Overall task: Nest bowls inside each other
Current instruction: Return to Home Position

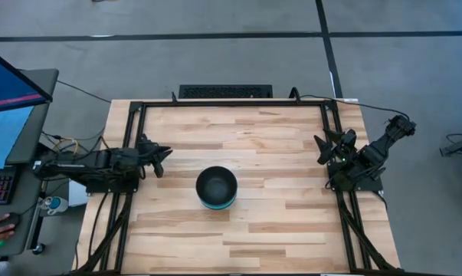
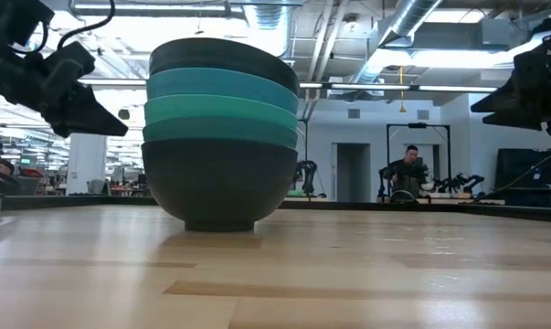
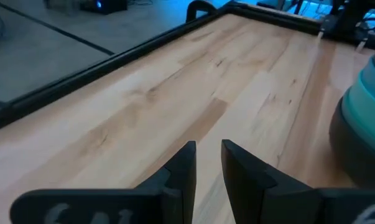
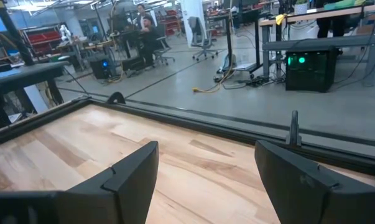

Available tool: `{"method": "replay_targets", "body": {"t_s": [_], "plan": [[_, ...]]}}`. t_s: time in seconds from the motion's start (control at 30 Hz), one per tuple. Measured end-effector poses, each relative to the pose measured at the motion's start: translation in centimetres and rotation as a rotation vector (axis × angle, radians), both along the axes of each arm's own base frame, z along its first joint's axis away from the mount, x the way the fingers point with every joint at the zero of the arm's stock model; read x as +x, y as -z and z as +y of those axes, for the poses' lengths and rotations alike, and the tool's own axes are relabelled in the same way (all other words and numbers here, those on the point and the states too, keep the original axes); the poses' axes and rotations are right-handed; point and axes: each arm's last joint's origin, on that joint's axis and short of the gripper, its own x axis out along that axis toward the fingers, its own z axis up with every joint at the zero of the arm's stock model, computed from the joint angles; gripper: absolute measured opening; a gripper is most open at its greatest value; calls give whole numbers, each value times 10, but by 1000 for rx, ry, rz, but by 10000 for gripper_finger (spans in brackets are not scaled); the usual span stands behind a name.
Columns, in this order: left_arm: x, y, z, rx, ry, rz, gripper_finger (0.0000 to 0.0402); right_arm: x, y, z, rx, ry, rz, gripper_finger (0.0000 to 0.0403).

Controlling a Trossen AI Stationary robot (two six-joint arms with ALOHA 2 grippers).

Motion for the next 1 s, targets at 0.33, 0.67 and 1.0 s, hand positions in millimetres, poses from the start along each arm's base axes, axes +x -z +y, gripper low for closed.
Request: {"method": "replay_targets", "body": {"t_s": [0.33,0.67,1.0], "plan": [[-1,-1,0,0,1,-18,66,0,0,0,0,0,0,292],[-1,-1,0,0,1,-18,66,0,0,0,0,0,0,292],[-1,-1,0,0,2,-17,66,0,0,0,0,0,0,292]]}}
